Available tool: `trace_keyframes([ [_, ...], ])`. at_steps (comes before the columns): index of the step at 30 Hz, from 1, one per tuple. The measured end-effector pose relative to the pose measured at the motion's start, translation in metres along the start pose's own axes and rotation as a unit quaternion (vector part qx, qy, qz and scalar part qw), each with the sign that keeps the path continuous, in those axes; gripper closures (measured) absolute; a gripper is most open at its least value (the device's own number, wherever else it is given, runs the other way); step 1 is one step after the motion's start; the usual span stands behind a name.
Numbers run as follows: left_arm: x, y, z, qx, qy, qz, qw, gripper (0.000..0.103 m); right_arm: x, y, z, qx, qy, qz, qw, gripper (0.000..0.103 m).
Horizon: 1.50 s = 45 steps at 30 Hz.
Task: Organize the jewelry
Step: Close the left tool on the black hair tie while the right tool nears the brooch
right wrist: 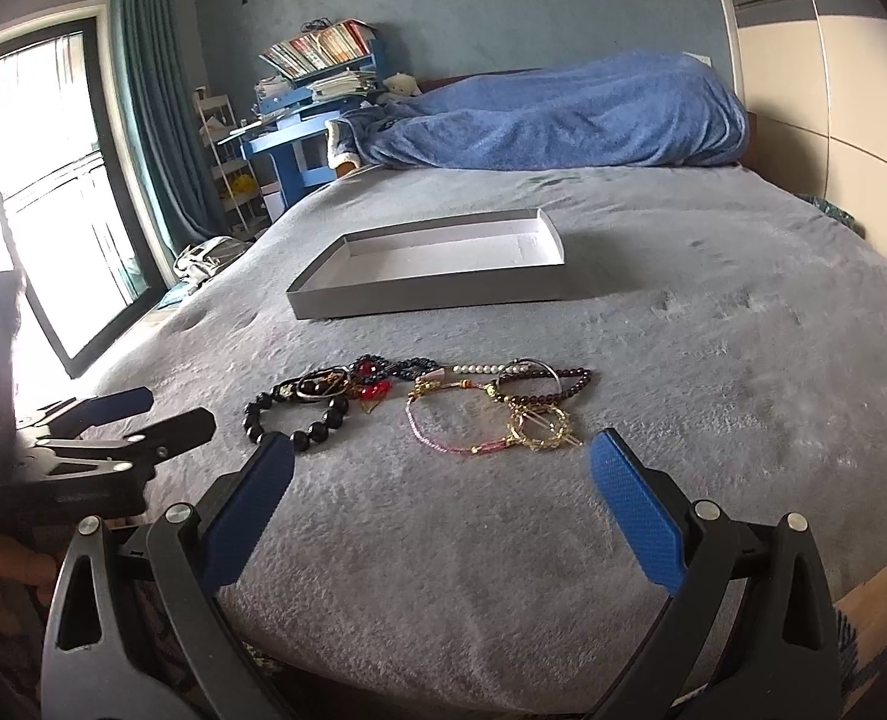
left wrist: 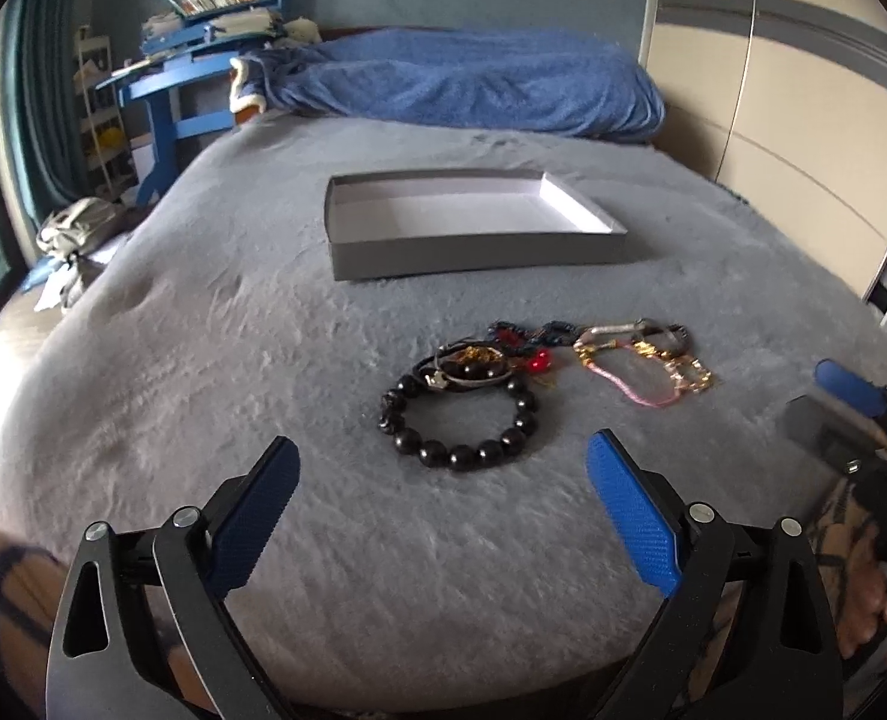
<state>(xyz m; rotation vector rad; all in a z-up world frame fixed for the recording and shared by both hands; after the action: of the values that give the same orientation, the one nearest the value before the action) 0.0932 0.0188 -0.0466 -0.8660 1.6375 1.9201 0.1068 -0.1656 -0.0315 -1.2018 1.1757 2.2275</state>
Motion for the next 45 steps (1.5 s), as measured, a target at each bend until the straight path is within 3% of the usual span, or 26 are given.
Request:
trace_keyframes([
  [9,-0.017,-0.039,-0.010,0.028,-0.064,0.038,0.9969,0.034,-0.003,-0.015,-0.017,0.018,-0.009,0.032,0.999,0.008],
  [16,-0.035,-0.074,-0.023,0.051,-0.092,0.065,0.9923,0.037,-0.004,-0.021,-0.027,0.024,-0.016,0.040,0.999,0.009],
  [25,-0.041,-0.115,-0.034,0.081,-0.095,0.109,0.9862,0.037,-0.001,-0.023,-0.031,0.026,-0.021,0.043,0.999,0.008],
  [28,-0.041,-0.118,-0.037,0.086,-0.096,0.109,0.9858,0.038,0.000,-0.023,-0.031,0.025,-0.021,0.044,0.998,0.008],
  [31,-0.042,-0.116,-0.037,0.085,-0.094,0.099,0.9870,0.054,0.000,-0.024,-0.030,0.025,-0.021,0.045,0.998,0.008],
  [45,-0.071,-0.079,-0.004,0.112,-0.036,0.021,0.9928,0.054,-0.005,-0.023,-0.032,0.026,-0.024,0.045,0.998,0.008],
])
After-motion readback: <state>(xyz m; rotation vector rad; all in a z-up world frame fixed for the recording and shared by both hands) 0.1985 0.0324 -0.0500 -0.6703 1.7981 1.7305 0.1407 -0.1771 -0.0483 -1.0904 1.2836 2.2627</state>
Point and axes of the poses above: each gripper's, at about its wrist camera, not at the fingertips, and y roughly against the way its jaws point, z to its left, x to its underside, the point moved 5 cm from there along -y, roughly the way its jaws point, and after that the axes turned 12 degrees about -x, right-handed, at the moved point
